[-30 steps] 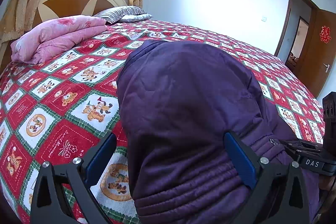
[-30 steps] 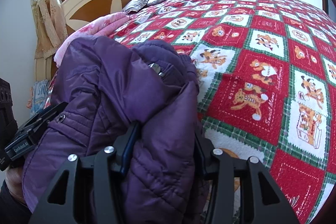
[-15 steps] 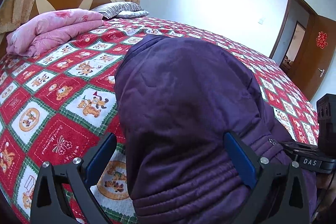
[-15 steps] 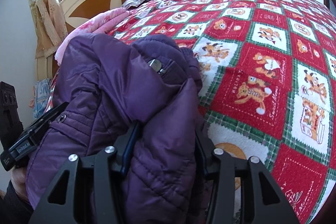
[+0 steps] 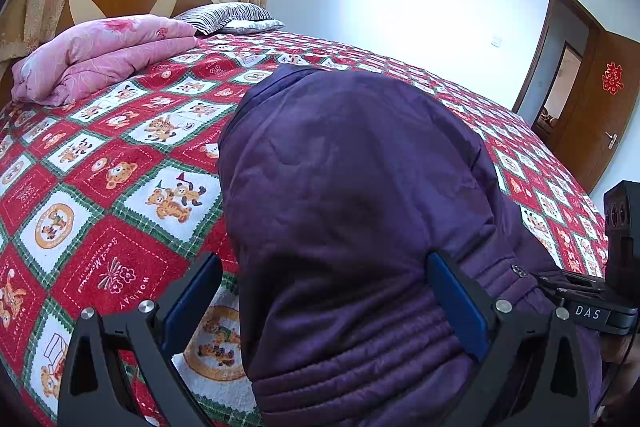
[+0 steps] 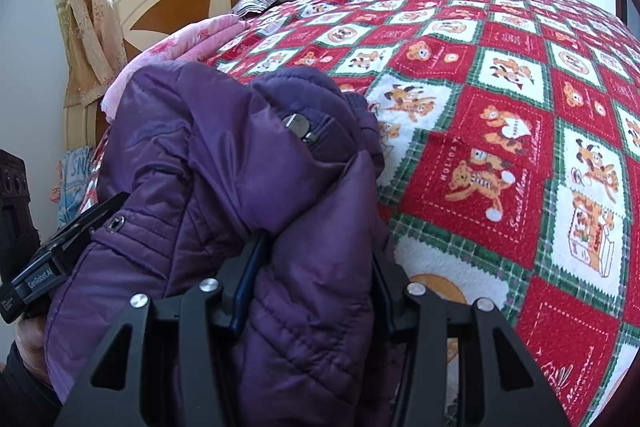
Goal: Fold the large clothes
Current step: 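Lower the folded jacket onto the quilt with both grippers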
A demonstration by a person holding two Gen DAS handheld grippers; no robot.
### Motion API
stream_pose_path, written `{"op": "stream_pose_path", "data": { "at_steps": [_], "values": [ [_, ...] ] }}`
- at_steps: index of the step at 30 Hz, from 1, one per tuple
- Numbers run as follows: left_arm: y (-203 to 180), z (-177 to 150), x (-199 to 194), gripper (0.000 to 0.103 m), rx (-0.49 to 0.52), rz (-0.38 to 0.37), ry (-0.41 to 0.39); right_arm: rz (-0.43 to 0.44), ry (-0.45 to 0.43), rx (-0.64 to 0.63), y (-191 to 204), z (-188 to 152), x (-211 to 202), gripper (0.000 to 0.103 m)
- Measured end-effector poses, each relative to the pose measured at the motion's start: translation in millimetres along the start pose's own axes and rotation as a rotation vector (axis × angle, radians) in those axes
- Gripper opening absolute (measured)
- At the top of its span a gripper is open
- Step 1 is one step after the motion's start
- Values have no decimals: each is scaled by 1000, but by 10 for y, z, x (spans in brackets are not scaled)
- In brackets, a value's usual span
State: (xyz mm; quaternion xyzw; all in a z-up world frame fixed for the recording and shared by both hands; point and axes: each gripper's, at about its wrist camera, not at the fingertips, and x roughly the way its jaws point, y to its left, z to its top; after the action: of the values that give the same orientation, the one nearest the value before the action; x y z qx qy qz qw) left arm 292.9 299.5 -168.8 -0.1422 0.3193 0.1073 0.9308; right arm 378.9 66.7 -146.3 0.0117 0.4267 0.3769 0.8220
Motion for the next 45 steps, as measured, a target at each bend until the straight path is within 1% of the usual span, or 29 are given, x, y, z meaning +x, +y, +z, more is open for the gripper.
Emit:
{"op": "stream_pose_path", "data": {
  "at_steps": [5,12,13,15,17,21,24,25,30,32,34,36,38,41,45],
  "values": [
    [-17,15,2,102,4,2,12,-10,2,-7,0,6,1,49],
    [-93,34,-44,102,36,52,12,-54,14,-26,46,21,-3,49],
    [-112,43,-75,102,43,69,8,-57,17,-23,45,30,-10,49],
    [-170,57,-155,102,69,115,-8,-94,20,-27,59,52,-48,56],
    [-233,38,-210,102,93,157,-28,-124,21,-46,105,46,-67,56],
    [-175,24,-201,102,67,152,-15,-161,26,-53,133,47,-74,56],
    [-187,21,-324,102,85,188,-40,-191,-10,-63,188,59,-174,59],
    [-190,13,-371,102,92,188,-48,-196,-32,-61,205,47,-240,60],
    [-170,0,-536,102,93,177,-57,-206,-75,-32,275,54,-465,61],
    [-183,2,-702,102,94,160,-79,-221,-108,-49,353,42,-632,62],
    [-221,-5,-914,102,97,141,-109,-245,-144,-51,423,2,-829,69],
    [-262,-22,-1166,102,109,123,-158,-221,-191,-52,487,-85,-1025,79],
    [-313,-56,-1388,102,130,119,-194,-230,-224,-74,576,-191,-1149,80],
    [-370,-117,-1606,102,142,113,-226,-238,-237,-102,707,-366,-1246,80],
    [-423,-204,-1734,102,136,87,-231,-235,-239,-124,823,-538,-1290,80]
  ]
}}
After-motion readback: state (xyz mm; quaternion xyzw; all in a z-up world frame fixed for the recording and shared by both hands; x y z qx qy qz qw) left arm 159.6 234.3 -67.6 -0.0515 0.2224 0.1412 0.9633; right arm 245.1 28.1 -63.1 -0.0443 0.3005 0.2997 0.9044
